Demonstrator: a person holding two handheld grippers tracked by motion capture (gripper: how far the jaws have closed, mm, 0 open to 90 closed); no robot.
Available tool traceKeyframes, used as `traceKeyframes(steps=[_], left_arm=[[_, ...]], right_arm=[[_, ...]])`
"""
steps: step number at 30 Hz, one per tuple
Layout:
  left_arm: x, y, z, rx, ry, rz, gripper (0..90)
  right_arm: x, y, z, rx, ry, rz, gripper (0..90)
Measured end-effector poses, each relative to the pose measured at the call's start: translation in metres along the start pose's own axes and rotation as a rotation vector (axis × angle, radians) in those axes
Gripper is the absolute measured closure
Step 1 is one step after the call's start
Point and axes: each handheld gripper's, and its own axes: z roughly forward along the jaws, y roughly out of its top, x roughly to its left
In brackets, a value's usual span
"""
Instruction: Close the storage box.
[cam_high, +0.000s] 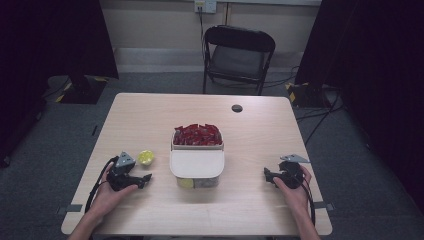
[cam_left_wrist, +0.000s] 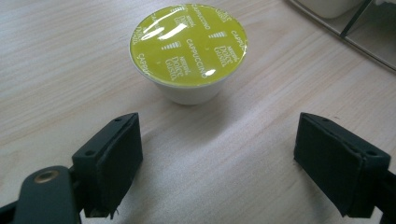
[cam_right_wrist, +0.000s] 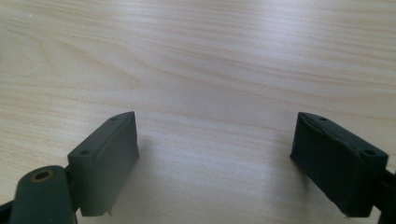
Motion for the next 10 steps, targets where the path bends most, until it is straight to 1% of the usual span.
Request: traceKeyframes(steps=[10], left_arm=[[0.0001,0.0,-0.0001,0.002,-0.001,0.001,15.0]], right_arm=[[0.0002,-0.0001,-0.0002,0.001,-0.002,0.0,14.0]])
